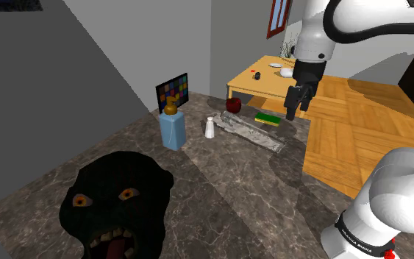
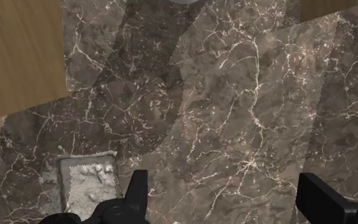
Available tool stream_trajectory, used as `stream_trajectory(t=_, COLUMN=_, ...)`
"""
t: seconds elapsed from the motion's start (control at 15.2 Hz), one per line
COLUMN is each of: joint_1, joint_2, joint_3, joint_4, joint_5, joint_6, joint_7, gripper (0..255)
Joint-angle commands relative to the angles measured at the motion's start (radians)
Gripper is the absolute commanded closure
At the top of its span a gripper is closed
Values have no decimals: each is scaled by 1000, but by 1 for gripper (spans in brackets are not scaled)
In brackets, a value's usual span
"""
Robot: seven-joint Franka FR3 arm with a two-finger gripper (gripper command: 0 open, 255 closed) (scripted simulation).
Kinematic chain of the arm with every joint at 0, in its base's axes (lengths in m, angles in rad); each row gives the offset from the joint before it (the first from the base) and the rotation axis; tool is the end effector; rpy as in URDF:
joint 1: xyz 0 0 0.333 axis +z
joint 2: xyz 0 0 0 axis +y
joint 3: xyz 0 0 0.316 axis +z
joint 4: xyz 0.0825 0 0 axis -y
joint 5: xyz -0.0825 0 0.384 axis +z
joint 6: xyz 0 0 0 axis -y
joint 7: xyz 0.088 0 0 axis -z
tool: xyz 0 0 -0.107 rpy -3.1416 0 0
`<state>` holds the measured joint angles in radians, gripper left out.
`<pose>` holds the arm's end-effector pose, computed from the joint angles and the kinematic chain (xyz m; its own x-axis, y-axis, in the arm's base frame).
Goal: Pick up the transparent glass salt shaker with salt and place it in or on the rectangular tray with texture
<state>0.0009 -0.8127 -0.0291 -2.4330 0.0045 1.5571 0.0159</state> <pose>0.2958 -0.0100 0.5611 0.9974 -0.0336 -0.0638 -0.0352 -0.9991 -0.0246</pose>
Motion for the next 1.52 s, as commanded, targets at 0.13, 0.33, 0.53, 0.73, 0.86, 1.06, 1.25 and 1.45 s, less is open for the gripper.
stream_trajectory(t=0.13, joint_1=0, joint_2=69, joint_3=2, joint_4=10, joint_5=6, joint_6=64, joint_7=9, gripper=0)
stream_trajectory(t=0.33, joint_1=0, joint_2=176, joint_3=3, joint_4=36, joint_5=14, joint_6=153, joint_7=21, gripper=0)
stream_trajectory(t=0.53, joint_1=0, joint_2=287, joint_3=4, joint_4=75, joint_5=22, joint_6=234, joint_7=32, gripper=0)
stream_trajectory(t=0.73, joint_1=0, joint_2=400, joint_3=4, joint_4=126, joint_5=30, joint_6=304, joint_7=42, gripper=0)
stream_trajectory(t=0.86, joint_1=1, joint_2=476, joint_3=3, joint_4=166, joint_5=35, joint_6=345, joint_7=48, gripper=0)
stream_trajectory(t=1.06, joint_1=0, joint_2=590, joint_3=2, joint_4=236, joint_5=44, joint_6=397, joint_7=56, gripper=0)
stream_trajectory(t=1.25, joint_1=0, joint_2=703, joint_3=1, joint_4=318, joint_5=52, joint_6=438, joint_7=64, gripper=0)
stream_trajectory(t=1.45, joint_1=-1, joint_2=817, joint_3=-1, joint_4=411, joint_5=61, joint_6=467, joint_7=71, gripper=0)
